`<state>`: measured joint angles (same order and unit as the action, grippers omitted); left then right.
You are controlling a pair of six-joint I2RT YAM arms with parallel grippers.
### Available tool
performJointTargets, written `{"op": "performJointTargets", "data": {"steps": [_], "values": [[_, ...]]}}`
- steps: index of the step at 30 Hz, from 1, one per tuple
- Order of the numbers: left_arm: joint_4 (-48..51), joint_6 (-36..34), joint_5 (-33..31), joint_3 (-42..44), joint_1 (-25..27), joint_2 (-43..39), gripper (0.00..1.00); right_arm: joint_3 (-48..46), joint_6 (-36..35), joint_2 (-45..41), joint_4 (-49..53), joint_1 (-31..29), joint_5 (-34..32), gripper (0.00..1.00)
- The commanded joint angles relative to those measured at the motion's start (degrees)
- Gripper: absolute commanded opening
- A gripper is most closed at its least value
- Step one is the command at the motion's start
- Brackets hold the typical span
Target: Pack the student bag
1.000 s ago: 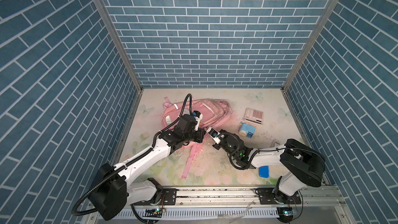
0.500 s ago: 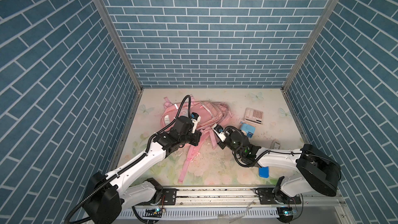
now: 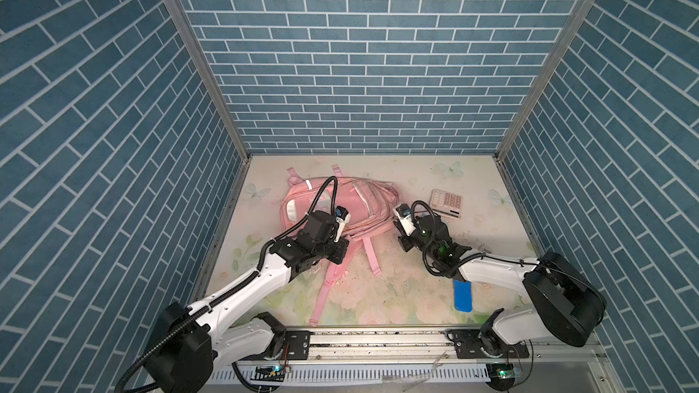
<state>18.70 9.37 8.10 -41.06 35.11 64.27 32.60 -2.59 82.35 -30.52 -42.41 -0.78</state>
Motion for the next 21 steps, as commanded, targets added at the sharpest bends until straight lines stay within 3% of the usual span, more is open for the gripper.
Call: {"op": "performJointTargets", "data": {"steps": [1,12,13,14,17,21], "values": [[-2.8,-1.1,-3.8,0.5,-1.5,0.1,0.00,2.2,-0.4,-2.1,2.8,0.3,5.4,0.00],[-5.6,-4.7,-6.9,-0.2,-10.6,3.6,0.00,6.3,-1.9,0.0,6.0,-5.9,11.4,0.00],[-5.5,-3.4,-7.1,-0.5,-11.2,3.8,0.06,7.2,-1.5,0.9,6.2,-6.1,11.7,0.00],[-5.2,-2.1,-7.3,-0.6,-11.4,3.8,0.19,8.1,-1.1,1.7,6.4,-6.4,11.7,0.00],[-5.5,8.1,-5.3,1.2,-11.3,2.5,0.42,11.0,-0.9,4.4,8.9,-6.8,10.3,0.00],[-8.2,30.5,0.3,6.8,-11.1,-2.4,0.46,12.3,-0.5,5.9,9.9,-6.7,9.5,0.00]]}}
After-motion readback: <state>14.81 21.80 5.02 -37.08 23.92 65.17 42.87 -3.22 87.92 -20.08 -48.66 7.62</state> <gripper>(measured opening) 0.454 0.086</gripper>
